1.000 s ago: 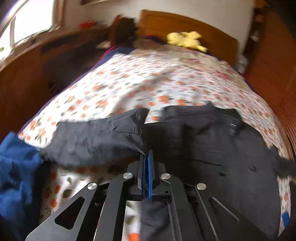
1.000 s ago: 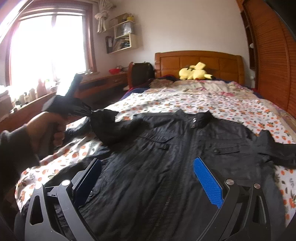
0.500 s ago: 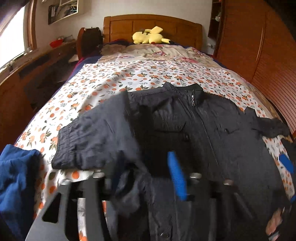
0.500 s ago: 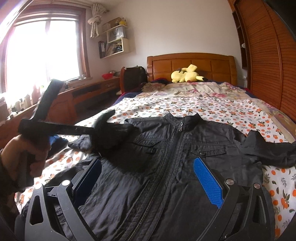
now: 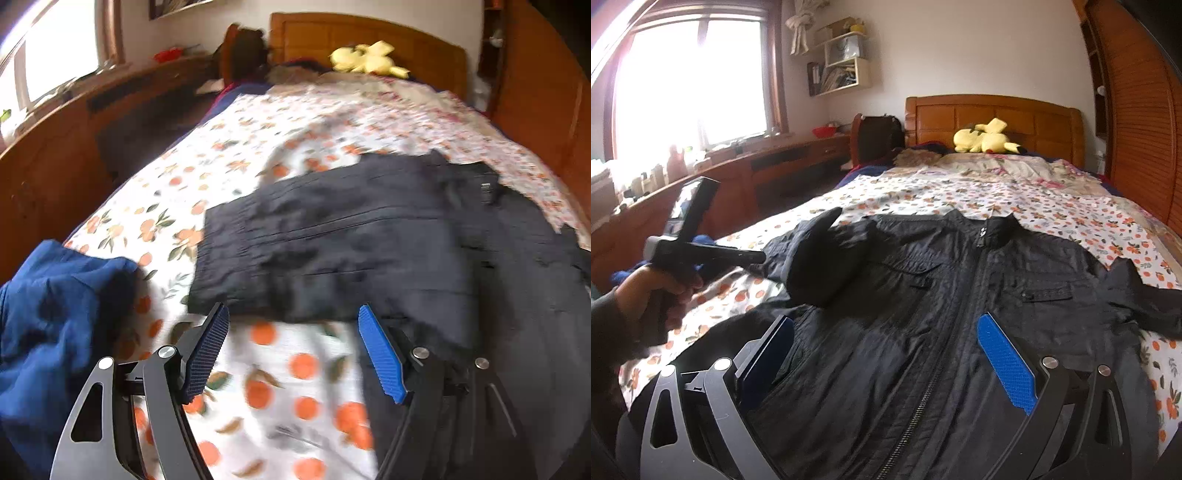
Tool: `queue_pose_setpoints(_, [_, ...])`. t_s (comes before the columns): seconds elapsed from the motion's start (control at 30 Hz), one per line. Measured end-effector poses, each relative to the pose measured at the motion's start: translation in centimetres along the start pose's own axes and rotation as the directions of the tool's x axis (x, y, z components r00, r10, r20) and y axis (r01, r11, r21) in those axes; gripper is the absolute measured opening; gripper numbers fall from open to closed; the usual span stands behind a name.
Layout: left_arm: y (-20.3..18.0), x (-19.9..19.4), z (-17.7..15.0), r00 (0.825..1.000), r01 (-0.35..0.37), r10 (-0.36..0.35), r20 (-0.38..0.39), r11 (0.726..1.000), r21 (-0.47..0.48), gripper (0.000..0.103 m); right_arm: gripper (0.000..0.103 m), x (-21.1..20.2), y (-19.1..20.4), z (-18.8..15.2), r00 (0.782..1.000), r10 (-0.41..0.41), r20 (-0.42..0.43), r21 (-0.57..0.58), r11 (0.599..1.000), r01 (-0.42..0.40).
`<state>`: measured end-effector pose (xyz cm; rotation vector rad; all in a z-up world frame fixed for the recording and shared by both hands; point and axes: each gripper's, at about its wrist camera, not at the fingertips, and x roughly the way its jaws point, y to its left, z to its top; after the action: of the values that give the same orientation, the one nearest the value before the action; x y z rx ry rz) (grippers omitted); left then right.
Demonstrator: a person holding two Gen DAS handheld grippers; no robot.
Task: Fold large clothes
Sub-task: 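Fold the held sleeve across the jacket front with the left gripper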
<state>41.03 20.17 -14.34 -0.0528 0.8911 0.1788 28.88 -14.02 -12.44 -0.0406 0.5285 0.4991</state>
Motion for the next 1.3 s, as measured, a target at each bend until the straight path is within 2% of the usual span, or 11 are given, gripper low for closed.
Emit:
queue_pose_setpoints(0.23, [3.0,4.3,0.6,0.997,-0.055,0.052,-0.049,0.998,-0.044,0.075,0.096,0.9,1.1,-0.6,0.999,0.022,-0.031,-0.025,0.999,-0.022])
queue_pose_setpoints(0.33, [3.7,5.6,0.9,0.997,-0.012,0.005,-0.074,0.996,-0.087,0.075,0.096,1.1,1.2,-0.7,0.999,0.026,-0.038,-0.027,0.999,-0.027])
queue_pose_setpoints(0.4, [4.1,6.2,1.0,0.997,0.008,-0.017,-0.081,0.993,-0.114,0.064,0.096,1.1,1.2,-0.8,0.999,0.025,-0.039,-0.028,0.999,-0.026])
queue_pose_setpoints(0.47, [3.8,6.6,1.0,0.996,0.004,-0.014,-0.093,0.994,-0.113,0.046,0.096,1.1,1.2,-0.8,0.999,0.023,-0.040,-0.029,0.999,-0.024])
queue_pose_setpoints(0.57, [3.3,6.4,1.2,0.995,-0.011,0.003,-0.097,0.996,-0.086,0.027,0.096,1.0,1.3,-0.8,0.999,0.018,-0.040,-0.033,0.999,-0.019])
queue_pose_setpoints(0.63, [3.0,5.5,1.5,0.997,-0.025,0.019,-0.071,0.996,-0.081,0.021,0.096,0.8,1.4,-0.7,0.999,0.015,-0.036,-0.037,0.999,-0.016])
queue_pose_setpoints(0.73, [1.9,2.3,2.1,1.000,-0.030,0.031,0.007,0.998,-0.061,0.020,0.096,0.2,1.4,-0.8,1.000,0.004,-0.029,-0.043,0.999,-0.005])
queue_pose_setpoints(0.83, [-0.3,-1.3,2.6,0.997,-0.006,0.007,0.071,1.000,-0.012,0.019,0.096,-1.2,1.4,-0.8,1.000,-0.013,-0.019,-0.052,0.999,0.012])
queue_pose_setpoints(1.07, [-7.0,-9.3,1.7,0.977,0.114,-0.127,0.170,0.990,0.085,0.018,0.096,-4.8,0.3,-1.7,0.999,-0.053,-0.002,-0.031,0.998,0.053])
queue_pose_setpoints(1.3, [-12.2,-13.8,-1.6,0.945,0.243,-0.267,0.190,0.960,0.139,0.017,0.096,-7.3,-1.1,-2.7,0.996,-0.090,-0.017,0.001,0.996,0.090])
